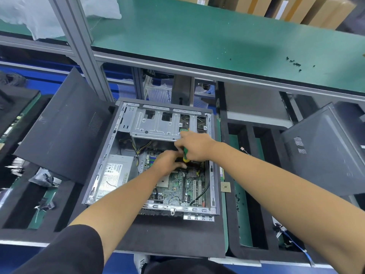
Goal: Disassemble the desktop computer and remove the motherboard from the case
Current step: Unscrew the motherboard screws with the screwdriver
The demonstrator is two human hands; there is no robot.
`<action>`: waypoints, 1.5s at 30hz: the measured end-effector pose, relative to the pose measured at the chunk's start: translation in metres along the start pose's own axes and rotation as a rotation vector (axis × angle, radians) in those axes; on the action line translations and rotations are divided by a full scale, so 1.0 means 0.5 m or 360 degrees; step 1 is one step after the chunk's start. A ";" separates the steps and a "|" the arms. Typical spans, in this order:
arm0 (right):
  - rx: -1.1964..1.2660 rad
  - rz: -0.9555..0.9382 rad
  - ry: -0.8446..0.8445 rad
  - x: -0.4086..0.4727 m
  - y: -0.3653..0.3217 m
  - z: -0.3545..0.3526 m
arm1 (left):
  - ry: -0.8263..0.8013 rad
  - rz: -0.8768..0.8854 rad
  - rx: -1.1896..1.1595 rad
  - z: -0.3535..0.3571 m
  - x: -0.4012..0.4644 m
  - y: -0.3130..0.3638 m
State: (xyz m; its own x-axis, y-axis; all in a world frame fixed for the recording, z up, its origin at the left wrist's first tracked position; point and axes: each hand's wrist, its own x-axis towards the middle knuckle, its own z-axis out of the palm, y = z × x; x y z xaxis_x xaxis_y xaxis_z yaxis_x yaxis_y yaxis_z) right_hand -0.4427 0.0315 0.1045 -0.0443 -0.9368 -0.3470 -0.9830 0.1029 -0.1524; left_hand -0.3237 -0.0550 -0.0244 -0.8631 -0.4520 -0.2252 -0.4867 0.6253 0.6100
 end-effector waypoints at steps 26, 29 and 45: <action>0.0033 0.0001 0.0002 -0.004 0.012 0.005 | 0.0019 0.0093 0.0146 0.005 -0.001 0.005; 0.0079 -0.0022 -0.0023 -0.005 0.015 0.004 | -0.0020 0.0075 0.0160 0.006 0.002 0.006; -0.0266 0.0062 0.0131 -0.002 0.003 0.008 | 0.0042 -0.0035 0.0146 0.015 0.004 0.014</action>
State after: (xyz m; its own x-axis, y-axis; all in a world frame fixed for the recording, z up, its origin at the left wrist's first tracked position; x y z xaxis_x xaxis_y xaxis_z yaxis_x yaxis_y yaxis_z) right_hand -0.4436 0.0338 0.1011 -0.0907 -0.9581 -0.2717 -0.9959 0.0892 0.0180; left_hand -0.3298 -0.0468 -0.0265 -0.8487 -0.4823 -0.2169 -0.5169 0.6700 0.5328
